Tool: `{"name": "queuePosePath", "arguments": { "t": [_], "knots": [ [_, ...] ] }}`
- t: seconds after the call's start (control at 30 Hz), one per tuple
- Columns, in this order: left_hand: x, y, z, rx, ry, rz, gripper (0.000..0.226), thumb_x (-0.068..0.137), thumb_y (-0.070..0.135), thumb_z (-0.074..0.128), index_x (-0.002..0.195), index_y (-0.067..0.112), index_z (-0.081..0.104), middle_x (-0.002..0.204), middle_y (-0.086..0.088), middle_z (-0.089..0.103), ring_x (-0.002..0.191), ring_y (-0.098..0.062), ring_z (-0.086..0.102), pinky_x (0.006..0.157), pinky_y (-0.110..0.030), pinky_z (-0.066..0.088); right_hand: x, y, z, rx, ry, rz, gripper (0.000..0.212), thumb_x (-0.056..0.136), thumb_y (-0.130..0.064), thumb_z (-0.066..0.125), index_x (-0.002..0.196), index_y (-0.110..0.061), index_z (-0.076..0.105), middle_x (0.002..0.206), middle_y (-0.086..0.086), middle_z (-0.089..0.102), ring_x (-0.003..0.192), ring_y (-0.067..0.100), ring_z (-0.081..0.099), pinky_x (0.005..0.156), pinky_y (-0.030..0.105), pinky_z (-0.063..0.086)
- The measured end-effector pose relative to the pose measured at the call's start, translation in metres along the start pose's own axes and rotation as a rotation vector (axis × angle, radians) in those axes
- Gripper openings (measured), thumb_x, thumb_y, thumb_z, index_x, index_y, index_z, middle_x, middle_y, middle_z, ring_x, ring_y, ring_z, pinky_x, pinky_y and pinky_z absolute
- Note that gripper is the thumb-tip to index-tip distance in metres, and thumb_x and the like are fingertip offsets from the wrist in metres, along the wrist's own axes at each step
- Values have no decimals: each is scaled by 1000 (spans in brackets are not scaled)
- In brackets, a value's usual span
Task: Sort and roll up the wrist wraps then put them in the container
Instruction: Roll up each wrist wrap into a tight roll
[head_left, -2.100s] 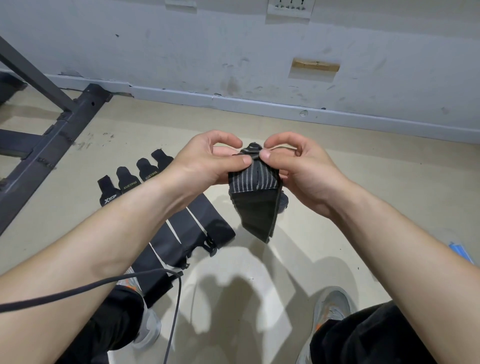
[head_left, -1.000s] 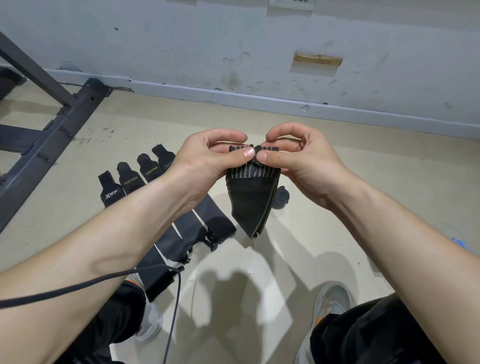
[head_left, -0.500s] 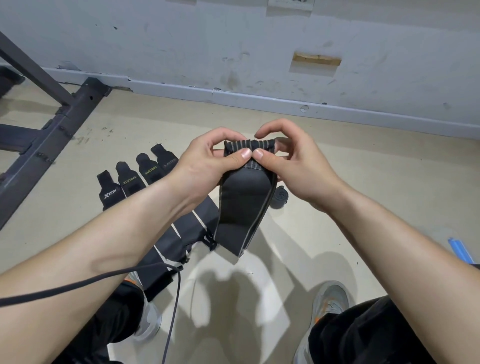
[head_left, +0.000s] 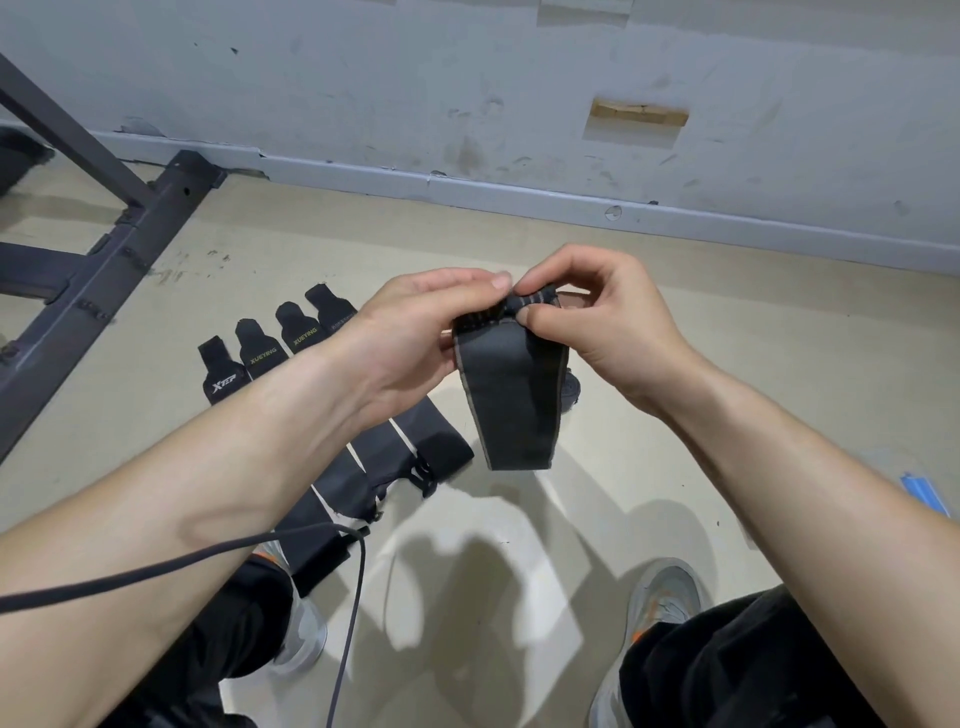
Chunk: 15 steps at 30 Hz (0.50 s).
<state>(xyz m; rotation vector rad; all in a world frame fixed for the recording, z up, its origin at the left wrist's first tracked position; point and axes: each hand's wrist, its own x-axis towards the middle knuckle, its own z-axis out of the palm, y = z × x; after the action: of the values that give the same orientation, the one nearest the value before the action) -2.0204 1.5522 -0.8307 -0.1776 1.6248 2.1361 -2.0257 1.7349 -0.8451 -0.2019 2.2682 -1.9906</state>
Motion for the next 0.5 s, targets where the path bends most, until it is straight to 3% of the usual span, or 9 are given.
{"name": "queuePosePath", "arguments": {
  "t": [0.07,0.2,0.3,0.37,0.5],
  "knots": [
    [1,-1,-1,-13,33,-3,6,94,10,66,99,10,70,85,-3,73,74,-13,70,72,-21,56,0,0,0,-12,4,11,26,80,3,72,76,-23,72,82,6,70,70,19,65,69,35,52],
    [2,-3,-3,-4,53,15,13,89,-3,68,93,9,69,78,-6,73,70,-17,71,69,-23,56,0,6,1,-51,10,43,5,75,-25,71,78,-23,75,91,21,72,75,34,59,66,69,49],
    [3,-1,-3,1,70,68,18,86,-7,69,93,9,68,77,-9,72,68,-20,70,67,-24,56,1,7,2,46,33,64,17,75,-17,72,89,-23,67,88,3,66,81,19,61,78,50,52],
    [3,-1,-3,27,95,108,22,84,-9,71,95,9,67,79,-9,72,68,-20,70,66,-24,56,3,8,3,130,1,152,26,76,-14,70,100,-22,62,89,10,57,79,22,58,80,46,51],
    [6,-8,-5,129,158,162,31,83,-7,75,107,11,68,90,-9,72,72,-17,71,64,-21,54,3,9,6,133,-54,201,13,93,-6,65,102,-15,66,83,8,62,70,16,60,73,33,50]
  ]
}}
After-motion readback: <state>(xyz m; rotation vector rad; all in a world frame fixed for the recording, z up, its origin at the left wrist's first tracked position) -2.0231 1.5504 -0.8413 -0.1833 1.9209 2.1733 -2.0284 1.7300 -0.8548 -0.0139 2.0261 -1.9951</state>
